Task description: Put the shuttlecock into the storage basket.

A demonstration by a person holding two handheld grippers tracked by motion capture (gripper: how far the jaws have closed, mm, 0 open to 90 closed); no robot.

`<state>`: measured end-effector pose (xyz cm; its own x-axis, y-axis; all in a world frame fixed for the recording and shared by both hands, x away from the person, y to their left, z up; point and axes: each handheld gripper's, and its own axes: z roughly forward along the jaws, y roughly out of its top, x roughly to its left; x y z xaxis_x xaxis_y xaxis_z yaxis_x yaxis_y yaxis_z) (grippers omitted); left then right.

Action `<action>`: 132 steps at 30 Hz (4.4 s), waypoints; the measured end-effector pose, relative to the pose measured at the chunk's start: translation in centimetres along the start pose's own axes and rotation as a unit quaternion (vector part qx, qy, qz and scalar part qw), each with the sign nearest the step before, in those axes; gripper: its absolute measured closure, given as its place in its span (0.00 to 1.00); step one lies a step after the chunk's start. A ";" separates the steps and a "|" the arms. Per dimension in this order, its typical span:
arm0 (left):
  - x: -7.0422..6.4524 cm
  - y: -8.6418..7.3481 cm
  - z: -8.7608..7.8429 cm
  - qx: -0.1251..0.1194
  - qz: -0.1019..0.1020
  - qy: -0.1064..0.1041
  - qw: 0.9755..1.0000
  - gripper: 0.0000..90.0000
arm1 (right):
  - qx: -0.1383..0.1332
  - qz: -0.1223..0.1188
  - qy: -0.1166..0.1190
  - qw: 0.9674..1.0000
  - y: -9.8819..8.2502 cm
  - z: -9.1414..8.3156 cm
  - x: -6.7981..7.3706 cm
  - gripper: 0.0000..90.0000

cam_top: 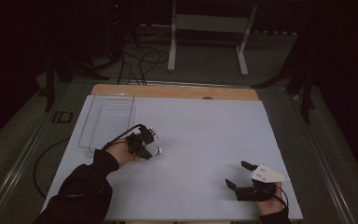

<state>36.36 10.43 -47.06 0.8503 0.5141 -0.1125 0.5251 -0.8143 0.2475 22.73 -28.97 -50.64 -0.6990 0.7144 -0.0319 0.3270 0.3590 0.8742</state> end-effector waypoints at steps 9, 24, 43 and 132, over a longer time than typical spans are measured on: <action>-0.4 0.2 -0.9 -0.001 0.016 -0.012 1.000 1.00 | -0.003 -0.002 -0.002 1.000 0.0 0.0 0.0 0.11; -1.1 0.2 -2.6 0.004 0.044 -0.015 0.999 1.00 | -0.005 -0.003 -0.004 1.000 -0.1 0.1 0.0 0.11; -2.2 0.3 -5.0 -0.002 0.081 -0.011 0.997 1.00 | -0.006 -0.003 -0.003 1.000 0.0 0.0 0.0 0.11; 2.3 -5.7 -14.4 -0.019 0.089 0.006 0.996 0.99 | -0.007 -0.007 0.004 1.000 0.0 0.2 0.3 0.11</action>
<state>34.77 20.15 -34.91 0.9295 0.3651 -0.0524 0.3634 -0.8822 0.2993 22.65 -28.64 -50.69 -0.7089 0.7042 -0.0395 0.3080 0.3595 0.8809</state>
